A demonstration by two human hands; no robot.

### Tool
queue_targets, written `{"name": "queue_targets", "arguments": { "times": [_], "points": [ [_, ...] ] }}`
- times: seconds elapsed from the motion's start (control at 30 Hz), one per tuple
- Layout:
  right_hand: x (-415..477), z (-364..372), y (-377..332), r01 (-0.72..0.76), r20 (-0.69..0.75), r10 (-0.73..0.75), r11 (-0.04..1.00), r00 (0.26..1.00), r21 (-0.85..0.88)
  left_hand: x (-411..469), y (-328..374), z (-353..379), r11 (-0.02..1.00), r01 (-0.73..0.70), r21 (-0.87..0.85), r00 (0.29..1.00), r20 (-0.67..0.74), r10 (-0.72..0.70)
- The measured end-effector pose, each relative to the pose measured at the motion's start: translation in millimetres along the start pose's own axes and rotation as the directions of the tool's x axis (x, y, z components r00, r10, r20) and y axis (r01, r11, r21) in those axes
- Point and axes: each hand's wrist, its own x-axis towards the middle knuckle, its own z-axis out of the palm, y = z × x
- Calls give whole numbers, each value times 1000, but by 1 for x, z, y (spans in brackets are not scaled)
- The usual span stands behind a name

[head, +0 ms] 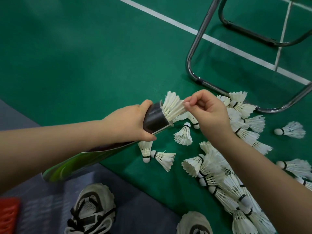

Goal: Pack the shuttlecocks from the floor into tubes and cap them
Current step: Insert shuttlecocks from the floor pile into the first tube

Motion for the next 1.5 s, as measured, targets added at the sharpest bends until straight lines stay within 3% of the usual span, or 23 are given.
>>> {"name": "queue_targets", "arguments": {
  "times": [0.17, 0.37, 0.53, 0.63, 0.77, 0.87, 1.03, 1.1, 1.2, 1.27, 1.3, 1.4, 1.5],
  "points": [
    [-8, -1, 5, -37, 3, 37, 998, 999, 49, 3, 11, 1, 1000, -26, 3, 1000, 15, 26],
    [-18, 7, 14, -87, 124, 97, 992, 987, -90, 11, 17, 5, 999, -29, 22, 999, 21, 28],
    [-22, 7, 15, -213, 170, 221, 975, 960, -68, 14, 19, 6, 997, -63, 54, 998, 30, 61],
    [-24, 6, 16, -301, 339, 274, 953, 900, 30, 16, 15, 7, 995, -70, 68, 997, 38, 68],
    [-23, 4, 27, -395, 540, 340, 919, 770, -16, 11, 8, 17, 987, -119, 110, 991, 79, 111],
    [-24, 10, 35, -440, 624, 359, 898, 694, -27, 9, 2, 21, 982, -137, 128, 985, 120, 122],
    [-20, 25, 34, -426, 674, 367, 901, 641, -85, 6, -6, 20, 981, -146, 129, 984, 125, 129],
    [-18, 33, 30, -406, 614, 328, 914, 718, -13, 8, -10, 16, 986, -124, 108, 989, 92, 114],
    [-11, 36, 34, -315, 227, 288, 945, 930, 90, 14, -15, 6, 997, -49, 66, 998, 52, 45],
    [-4, 31, 46, -308, -9, 308, 951, 951, 17, 14, -22, 3, 998, 6, 57, 999, 45, -8],
    [-1, 27, 57, -339, -51, 336, 937, 941, -88, 12, -26, 2, 998, 26, 53, 999, 43, -28],
    [-4, 25, 91, -383, 66, 476, 774, 877, -504, 4, -38, 1, 998, 64, 28, 997, 42, -66],
    [-21, 34, 114, -291, 176, 580, 621, 795, -728, -1, -46, 3, 997, 81, 15, 996, 39, -82]
  ]
}}
